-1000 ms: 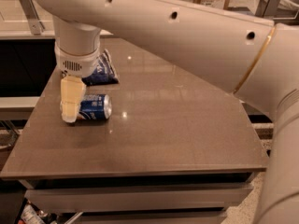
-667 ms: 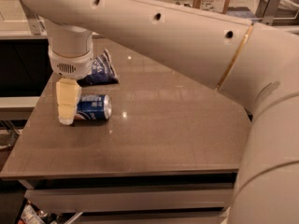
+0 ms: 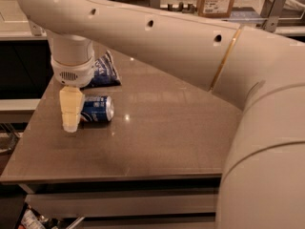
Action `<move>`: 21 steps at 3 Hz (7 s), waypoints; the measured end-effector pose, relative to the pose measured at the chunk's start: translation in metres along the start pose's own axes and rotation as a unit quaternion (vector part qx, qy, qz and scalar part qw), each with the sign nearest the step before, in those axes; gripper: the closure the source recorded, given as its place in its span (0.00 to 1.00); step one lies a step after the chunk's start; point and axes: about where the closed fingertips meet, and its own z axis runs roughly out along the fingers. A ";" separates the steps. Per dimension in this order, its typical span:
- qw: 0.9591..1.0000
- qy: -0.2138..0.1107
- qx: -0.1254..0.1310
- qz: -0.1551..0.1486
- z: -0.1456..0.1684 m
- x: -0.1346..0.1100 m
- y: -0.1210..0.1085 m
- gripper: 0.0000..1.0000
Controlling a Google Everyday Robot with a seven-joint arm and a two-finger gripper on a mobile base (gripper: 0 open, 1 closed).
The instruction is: Place pepsi can upright
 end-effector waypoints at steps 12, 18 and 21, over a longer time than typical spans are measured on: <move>0.990 -0.126 0.064 -0.001 -0.041 0.081 -0.033 1.00; 0.925 -0.356 0.111 -0.070 -0.098 0.066 -0.011 1.00; 0.883 -0.459 0.070 -0.067 -0.080 0.032 -0.011 1.00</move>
Offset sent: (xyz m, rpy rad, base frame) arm 0.0150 -0.0441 -0.0125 -0.0758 0.0177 -0.0662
